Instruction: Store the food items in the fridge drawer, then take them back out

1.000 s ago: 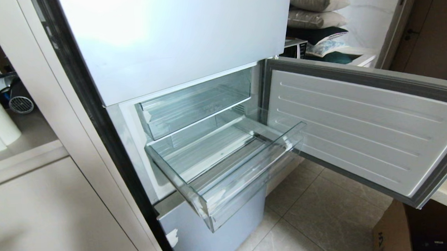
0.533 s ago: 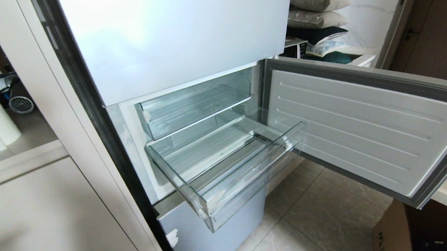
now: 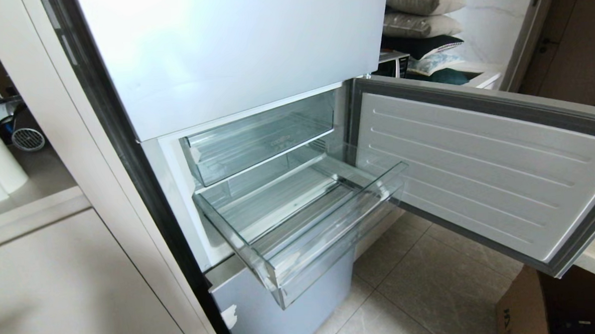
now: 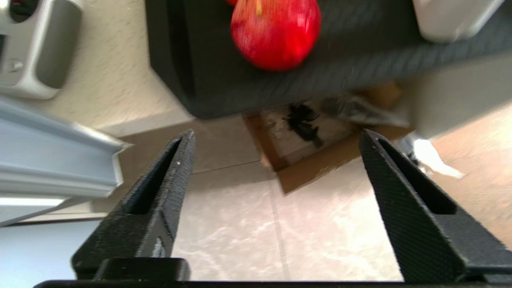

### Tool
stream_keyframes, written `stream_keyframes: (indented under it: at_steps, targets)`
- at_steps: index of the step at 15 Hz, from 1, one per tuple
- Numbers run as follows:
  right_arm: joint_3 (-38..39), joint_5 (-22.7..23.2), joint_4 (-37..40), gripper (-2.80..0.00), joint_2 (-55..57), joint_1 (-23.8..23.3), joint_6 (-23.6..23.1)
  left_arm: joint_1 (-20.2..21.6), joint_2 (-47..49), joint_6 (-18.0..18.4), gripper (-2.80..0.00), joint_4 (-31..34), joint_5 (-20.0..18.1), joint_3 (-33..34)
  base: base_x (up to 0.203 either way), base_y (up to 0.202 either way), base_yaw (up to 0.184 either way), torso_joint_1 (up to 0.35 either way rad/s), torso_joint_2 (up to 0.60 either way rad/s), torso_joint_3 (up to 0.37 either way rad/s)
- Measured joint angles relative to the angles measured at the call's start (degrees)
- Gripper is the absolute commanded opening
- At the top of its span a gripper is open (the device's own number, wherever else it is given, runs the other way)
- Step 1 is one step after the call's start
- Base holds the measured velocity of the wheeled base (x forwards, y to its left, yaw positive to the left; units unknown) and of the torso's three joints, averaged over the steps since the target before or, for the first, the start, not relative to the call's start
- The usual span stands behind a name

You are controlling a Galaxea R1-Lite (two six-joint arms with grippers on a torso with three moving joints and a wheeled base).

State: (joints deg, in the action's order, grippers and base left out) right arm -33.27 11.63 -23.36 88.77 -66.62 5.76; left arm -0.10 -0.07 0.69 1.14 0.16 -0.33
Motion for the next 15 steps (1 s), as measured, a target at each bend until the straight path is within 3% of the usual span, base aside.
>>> stream_keyframes:
  at_steps: [6,15]
  targets:
    - [-9.8,-2.4,0.4,0.00,11.9,0.0,-2.8,0.0,0.0,0.0,-2.80,0.0,0.0,0.0,0.000,0.000,0.000,0.000,0.00,0.000]
    - [-21.2,-5.0,0.4,0.00,24.0,0.0,-2.8,0.0,0.0,0.0,-2.80,0.0,0.0,0.0,0.000,0.000,0.000,0.000,0.00,0.000]
